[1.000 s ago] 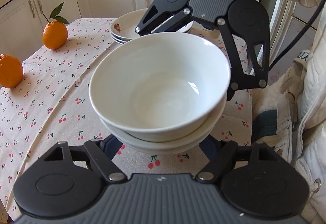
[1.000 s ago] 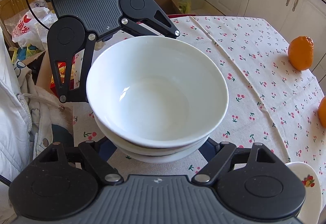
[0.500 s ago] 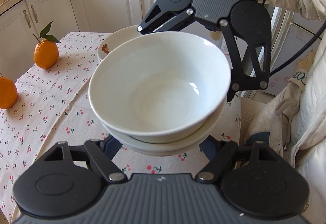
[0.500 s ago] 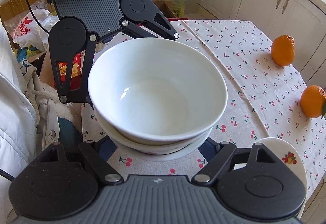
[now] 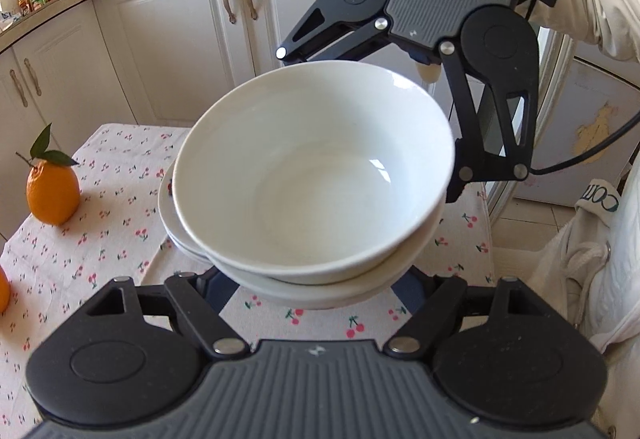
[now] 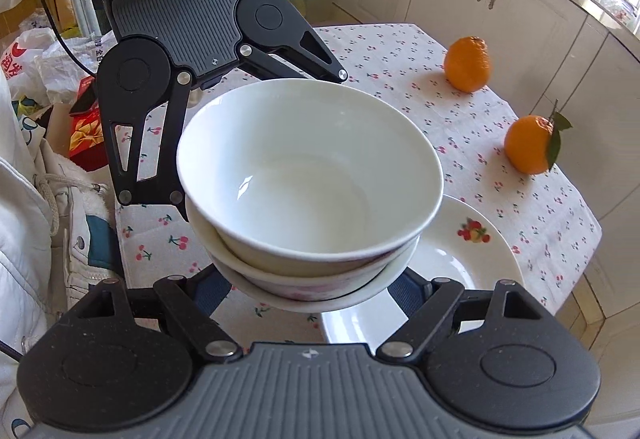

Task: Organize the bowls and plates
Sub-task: 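Lift the bowl stack with both grippers and carry it over the plate stack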

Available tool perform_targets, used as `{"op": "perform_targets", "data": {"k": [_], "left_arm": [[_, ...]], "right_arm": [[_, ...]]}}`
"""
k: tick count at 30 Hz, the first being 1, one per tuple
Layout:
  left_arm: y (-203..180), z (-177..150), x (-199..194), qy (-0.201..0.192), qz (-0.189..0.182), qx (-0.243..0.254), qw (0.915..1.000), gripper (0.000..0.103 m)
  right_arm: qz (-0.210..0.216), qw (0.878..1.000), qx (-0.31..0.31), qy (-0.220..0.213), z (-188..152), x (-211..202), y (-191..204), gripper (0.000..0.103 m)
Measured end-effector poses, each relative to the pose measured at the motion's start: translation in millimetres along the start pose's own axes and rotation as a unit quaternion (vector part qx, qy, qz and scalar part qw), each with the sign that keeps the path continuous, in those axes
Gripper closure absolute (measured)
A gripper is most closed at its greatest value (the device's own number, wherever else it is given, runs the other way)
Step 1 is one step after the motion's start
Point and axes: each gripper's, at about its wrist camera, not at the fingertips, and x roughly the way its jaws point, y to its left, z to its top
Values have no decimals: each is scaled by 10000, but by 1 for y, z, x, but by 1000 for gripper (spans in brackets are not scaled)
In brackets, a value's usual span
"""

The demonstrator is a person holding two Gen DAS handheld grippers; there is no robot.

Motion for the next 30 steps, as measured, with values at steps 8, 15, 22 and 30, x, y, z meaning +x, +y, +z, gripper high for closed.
{"op": "perform_targets", "data": {"k": [8, 15, 22, 30], "left_arm": [[21, 25, 35, -12, -28, 141, 9999, 23], [37, 33, 59, 88, -53, 80, 9999, 23], [46, 34, 70, 156, -29, -20, 9999, 23], [50, 34, 72, 176, -30, -88, 9998, 23]], "right_arm": [[-189, 9994, 290, 25, -22, -1, -43, 15], [-307, 9987, 402, 73, -34, 7, -64, 15], [-263, 9982, 531, 65, -39, 19, -77, 15], [-215, 9976, 660, 28, -41, 25, -83, 15]]}}
